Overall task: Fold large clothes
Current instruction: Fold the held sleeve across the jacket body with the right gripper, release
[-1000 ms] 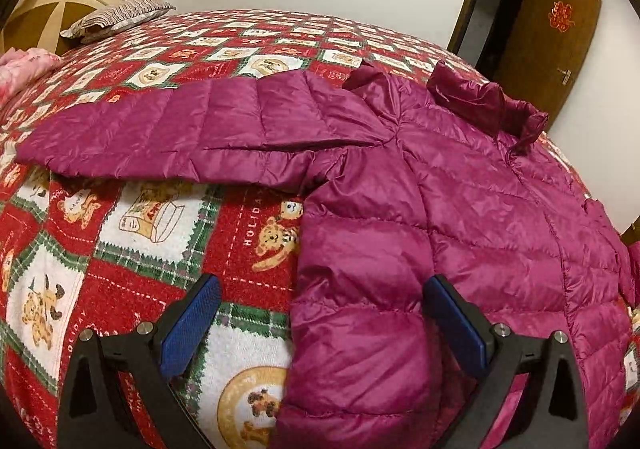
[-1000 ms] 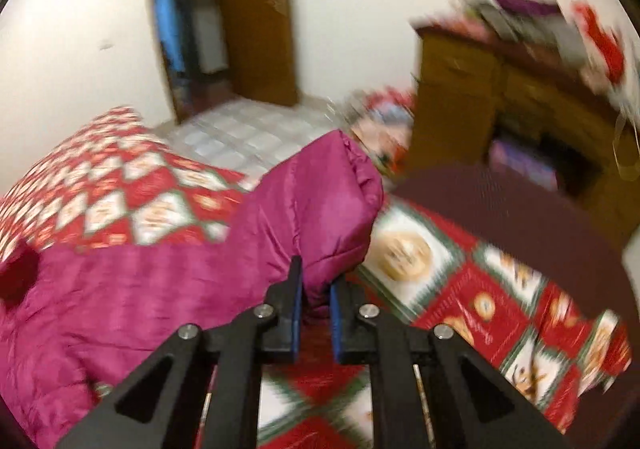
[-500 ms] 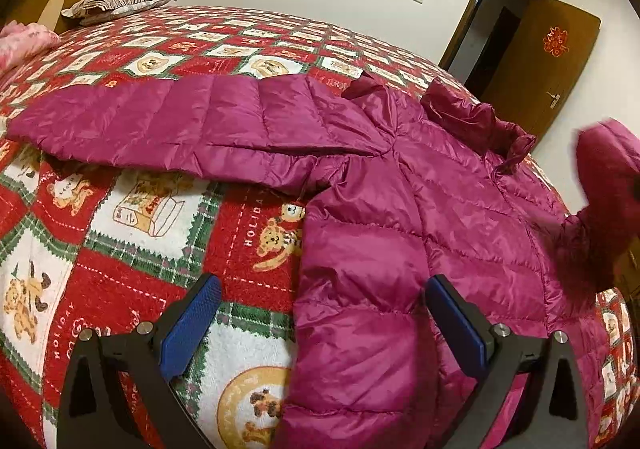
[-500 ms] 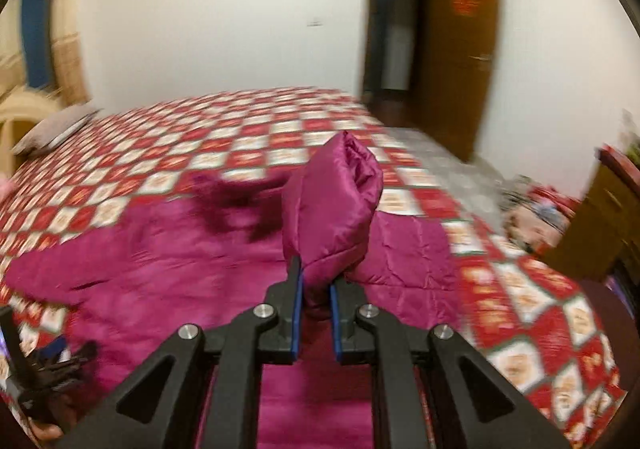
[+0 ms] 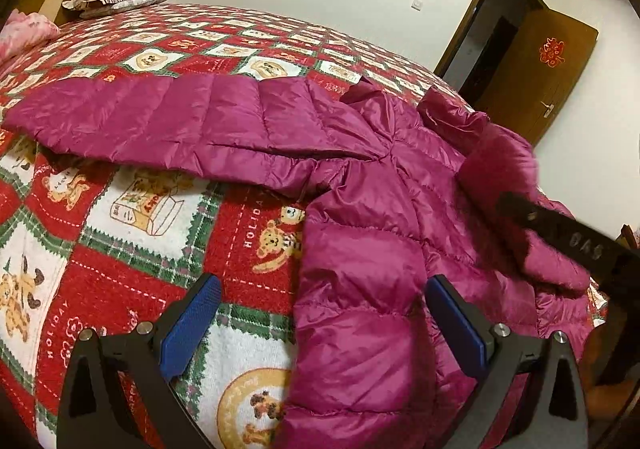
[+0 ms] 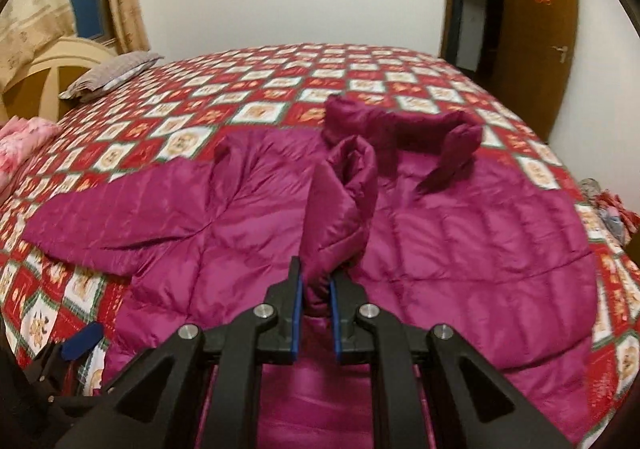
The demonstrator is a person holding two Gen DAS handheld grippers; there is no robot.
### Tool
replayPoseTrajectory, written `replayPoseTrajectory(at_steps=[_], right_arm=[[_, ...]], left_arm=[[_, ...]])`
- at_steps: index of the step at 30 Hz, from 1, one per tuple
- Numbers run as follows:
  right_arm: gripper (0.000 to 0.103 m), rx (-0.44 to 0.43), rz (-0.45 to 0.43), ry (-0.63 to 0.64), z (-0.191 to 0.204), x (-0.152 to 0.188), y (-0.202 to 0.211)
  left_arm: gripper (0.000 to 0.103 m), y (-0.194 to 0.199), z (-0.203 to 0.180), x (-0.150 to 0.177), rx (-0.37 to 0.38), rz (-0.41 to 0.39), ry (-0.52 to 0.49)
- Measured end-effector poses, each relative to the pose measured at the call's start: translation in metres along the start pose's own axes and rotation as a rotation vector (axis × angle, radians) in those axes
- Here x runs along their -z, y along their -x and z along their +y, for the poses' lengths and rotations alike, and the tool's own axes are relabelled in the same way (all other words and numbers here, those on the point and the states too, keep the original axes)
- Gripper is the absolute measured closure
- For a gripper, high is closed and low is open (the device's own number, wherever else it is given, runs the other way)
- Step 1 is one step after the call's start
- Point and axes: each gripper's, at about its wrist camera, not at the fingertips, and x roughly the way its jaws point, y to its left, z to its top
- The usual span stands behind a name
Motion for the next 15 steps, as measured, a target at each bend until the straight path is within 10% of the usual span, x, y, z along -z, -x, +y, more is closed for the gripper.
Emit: replayPoseTrajectory(at_steps=[2,4,5,10,15], right_arm=[[0.077,-0.065,0.011,0.002,0.006,0.001,-0.005],[0.034,-0.142,0.025,-0.010,0.011,0.001,-0.009],[0.031,-0.158,0.006,-0.017,0.012,0.001,-0.004],[0.035,-0.117,-0.108,-0.008,0.000,-0.007,0.046],[0.069,0.091,-0.113,-0.090,-0.074,-0.005,0.064]], left_arm=[[0.001,0.000,0.000,0.000,0.002,-0.001,0.000],[0.001,0.000,0.000,0.000,0.001,-0.001,0.000],[0.001,0.000,0.000,0.000,0.001,-0.001,0.000],[0.001,0.000,-0.001,0.000,-0.006,0.003,-0.005],[0.001,0.006,-0.009,-0.002,-0.029,0.007,-0.030]])
